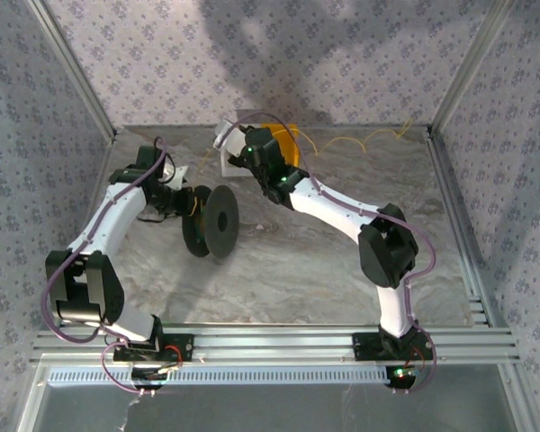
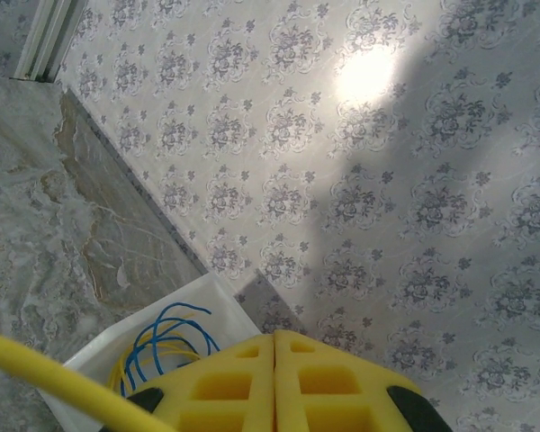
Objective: Wrap the cables
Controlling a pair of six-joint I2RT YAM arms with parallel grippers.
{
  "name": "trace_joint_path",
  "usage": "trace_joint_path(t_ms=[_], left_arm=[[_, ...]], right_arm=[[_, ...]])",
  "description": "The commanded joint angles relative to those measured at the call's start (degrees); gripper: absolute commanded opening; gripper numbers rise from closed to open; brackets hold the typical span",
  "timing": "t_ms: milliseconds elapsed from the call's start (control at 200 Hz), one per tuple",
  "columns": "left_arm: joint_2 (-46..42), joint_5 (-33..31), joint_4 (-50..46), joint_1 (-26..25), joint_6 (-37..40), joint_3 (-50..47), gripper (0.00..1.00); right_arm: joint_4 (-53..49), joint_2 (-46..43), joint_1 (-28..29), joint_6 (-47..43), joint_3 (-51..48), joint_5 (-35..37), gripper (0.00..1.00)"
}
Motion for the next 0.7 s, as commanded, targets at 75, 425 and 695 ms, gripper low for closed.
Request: trace_joint_path(t_ms=[75, 425, 695], left_arm=[[0.6, -2.7, -5.8, 0.0, 0.2, 1.2, 0.20], [0.4, -9.9, -10.9, -0.7, 2.1, 5.7, 0.24], [1.2, -17.7, -13.8, -2.8, 3.2, 6.9, 0.26]], right_arm=[[4.4, -5.8, -3.6, 4.2, 0.5, 2.9, 0.00], [3.6, -6.9, -3.2, 5.8, -2.2, 0.5, 0.00], [3.0, -5.7, -3.1, 5.5, -0.5, 6.6, 0.00]])
